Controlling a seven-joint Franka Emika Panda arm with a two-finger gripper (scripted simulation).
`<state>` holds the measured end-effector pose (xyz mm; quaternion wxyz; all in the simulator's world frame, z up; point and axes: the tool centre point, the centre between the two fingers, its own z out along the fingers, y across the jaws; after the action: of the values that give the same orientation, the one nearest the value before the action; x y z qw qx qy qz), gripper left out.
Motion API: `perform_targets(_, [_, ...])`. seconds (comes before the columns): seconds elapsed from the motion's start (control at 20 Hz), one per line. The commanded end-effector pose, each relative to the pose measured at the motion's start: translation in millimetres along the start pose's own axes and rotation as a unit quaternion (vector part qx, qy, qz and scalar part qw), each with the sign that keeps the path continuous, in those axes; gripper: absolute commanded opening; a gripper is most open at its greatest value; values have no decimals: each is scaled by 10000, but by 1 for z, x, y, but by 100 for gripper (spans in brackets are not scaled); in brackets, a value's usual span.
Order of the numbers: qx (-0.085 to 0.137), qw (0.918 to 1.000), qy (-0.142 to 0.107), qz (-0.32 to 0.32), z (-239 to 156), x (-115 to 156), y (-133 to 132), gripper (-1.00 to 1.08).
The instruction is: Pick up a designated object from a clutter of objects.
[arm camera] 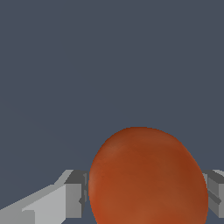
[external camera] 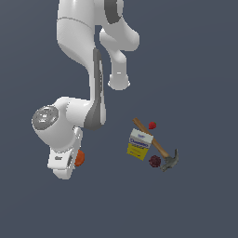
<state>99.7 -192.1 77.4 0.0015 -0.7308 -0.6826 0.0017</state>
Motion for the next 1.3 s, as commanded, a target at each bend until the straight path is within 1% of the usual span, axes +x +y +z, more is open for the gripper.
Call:
perform_targets(0.0, [-15, 10000, -6, -4, -14, 12, -7, -100])
perform_targets(0.65, [-8, 10000, -29, -5, -102, 100, -62, -100])
perform_targets(1.25, [-7, 10000, -31, -9, -195, 194, -118, -100])
